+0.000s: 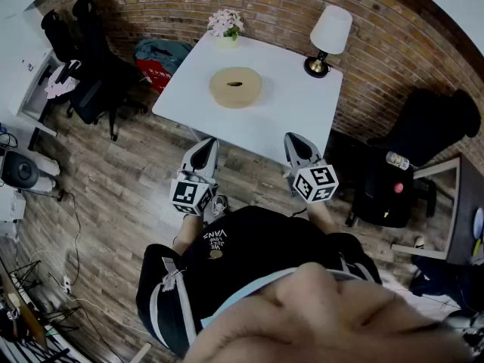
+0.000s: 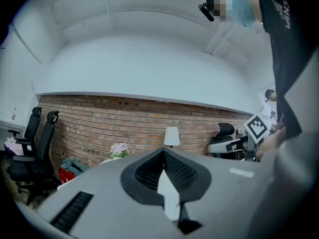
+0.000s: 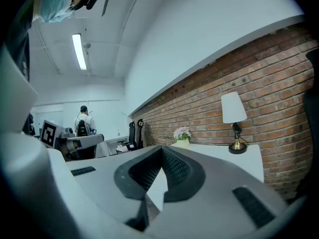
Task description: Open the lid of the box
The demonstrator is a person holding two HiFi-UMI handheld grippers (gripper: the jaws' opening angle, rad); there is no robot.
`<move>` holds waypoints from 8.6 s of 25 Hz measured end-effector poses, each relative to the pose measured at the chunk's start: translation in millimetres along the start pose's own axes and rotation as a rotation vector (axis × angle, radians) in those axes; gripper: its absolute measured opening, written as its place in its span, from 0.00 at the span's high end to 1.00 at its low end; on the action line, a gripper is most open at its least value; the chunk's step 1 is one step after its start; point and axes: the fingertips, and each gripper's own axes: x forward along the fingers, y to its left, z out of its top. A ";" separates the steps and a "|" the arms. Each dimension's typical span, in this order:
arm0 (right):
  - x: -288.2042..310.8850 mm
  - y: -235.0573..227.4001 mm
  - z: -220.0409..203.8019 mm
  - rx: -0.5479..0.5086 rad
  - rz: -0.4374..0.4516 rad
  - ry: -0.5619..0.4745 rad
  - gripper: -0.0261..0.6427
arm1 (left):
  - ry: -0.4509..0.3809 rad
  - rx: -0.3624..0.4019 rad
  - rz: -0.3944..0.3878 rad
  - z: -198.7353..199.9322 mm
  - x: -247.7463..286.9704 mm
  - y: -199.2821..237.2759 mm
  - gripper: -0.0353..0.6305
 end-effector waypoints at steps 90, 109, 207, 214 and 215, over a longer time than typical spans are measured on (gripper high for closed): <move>218.6 -144.8 -72.9 0.155 -0.088 0.203 0.95 | 0.331 0.079 -0.392 -104.3 270.8 99.8 0.93; 249.4 -156.6 -124.7 0.047 -0.011 0.371 0.74 | 0.584 0.115 -0.582 -153.8 277.4 95.8 0.58; 296.4 -100.2 -197.3 -0.135 0.259 0.622 0.51 | 1.010 0.542 -0.772 -234.5 267.8 101.4 0.37; 296.0 -100.0 -196.7 -0.127 0.259 0.624 0.51 | 0.943 0.415 -0.729 -218.0 274.2 102.8 0.37; 296.0 -100.2 -196.8 -0.126 0.258 0.624 0.51 | 0.935 0.401 -0.723 -216.2 274.9 103.2 0.37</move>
